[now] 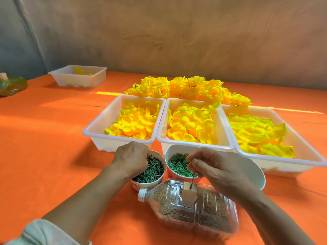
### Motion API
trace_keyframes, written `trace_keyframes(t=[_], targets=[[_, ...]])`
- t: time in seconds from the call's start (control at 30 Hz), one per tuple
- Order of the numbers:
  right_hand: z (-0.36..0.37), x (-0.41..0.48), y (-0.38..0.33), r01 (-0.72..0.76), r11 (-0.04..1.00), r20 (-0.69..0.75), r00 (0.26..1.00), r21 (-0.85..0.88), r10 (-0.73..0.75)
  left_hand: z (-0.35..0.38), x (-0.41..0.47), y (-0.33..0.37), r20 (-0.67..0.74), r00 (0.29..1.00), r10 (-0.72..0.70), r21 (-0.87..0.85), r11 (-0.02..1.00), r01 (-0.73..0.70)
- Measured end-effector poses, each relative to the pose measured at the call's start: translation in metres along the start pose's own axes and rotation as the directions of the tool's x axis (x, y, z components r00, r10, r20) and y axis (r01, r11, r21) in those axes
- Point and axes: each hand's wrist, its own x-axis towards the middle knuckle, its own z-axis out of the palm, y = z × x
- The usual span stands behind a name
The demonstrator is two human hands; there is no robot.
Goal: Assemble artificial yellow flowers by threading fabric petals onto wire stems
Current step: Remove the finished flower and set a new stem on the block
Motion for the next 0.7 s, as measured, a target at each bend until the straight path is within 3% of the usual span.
trace_keyframes(t=[0.33, 0.5, 0.57, 0.7], targets=[[-0.004, -0.003, 0.007, 0.006, 0.999, 0.004, 1.0, 0.031, -0.006, -0.009, -0.004, -0.001, -0.025, 1.0, -0.019, -0.106, 0.994, 0.016], [-0.004, -0.001, 0.009, -0.01, 0.996, -0.011, 1.0, 0.089, 0.011, -0.03, -0.006, -0.009, -0.033, 0.995, -0.095, -0.363, 0.929, 0.077], [-0.003, 0.0, 0.008, -0.011, 0.993, -0.016, 1.0, 0.12, 0.013, -0.039, -0.007, -0.01, 0.034, 0.993, -0.11, -0.596, 0.796, 0.108], [-0.003, 0.005, -0.003, 0.014, 0.982, -0.039, 0.999, 0.189, -0.006, -0.059, -0.013, 0.005, 0.199, 0.979, -0.038, -0.93, 0.307, 0.201]])
